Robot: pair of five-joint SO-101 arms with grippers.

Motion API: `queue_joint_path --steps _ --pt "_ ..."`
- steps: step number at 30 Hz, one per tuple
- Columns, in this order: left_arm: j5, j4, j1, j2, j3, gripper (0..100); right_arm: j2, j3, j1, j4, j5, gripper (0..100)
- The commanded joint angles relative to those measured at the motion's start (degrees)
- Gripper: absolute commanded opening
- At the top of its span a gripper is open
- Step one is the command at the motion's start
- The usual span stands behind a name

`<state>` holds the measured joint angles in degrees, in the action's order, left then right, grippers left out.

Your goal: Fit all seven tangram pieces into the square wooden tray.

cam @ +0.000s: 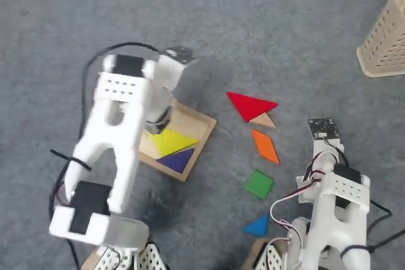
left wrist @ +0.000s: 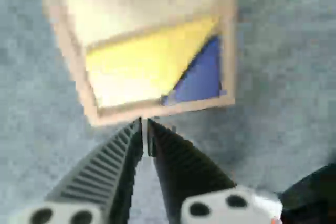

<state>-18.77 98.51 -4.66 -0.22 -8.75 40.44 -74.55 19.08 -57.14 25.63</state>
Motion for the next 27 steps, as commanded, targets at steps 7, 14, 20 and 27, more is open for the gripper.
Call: queue_joint_path --steps 7,14,20,27 --pt "-3.87 -14.24 10.37 3.78 0.13 14 1.89 -0.88 1.36 1.54 0.79 5.2" --pt "-19.96 -16.44 15.65 14.42 0.48 10 1.89 -0.88 1.19 1.63 0.79 5.2" --pt "-23.03 -20.22 15.74 18.73 0.31 10 1.89 -0.88 1.19 1.63 0.79 5.2" --pt "-23.47 -23.91 15.3 26.2 0.57 10 1.89 -0.88 1.19 1.63 0.79 5.2"
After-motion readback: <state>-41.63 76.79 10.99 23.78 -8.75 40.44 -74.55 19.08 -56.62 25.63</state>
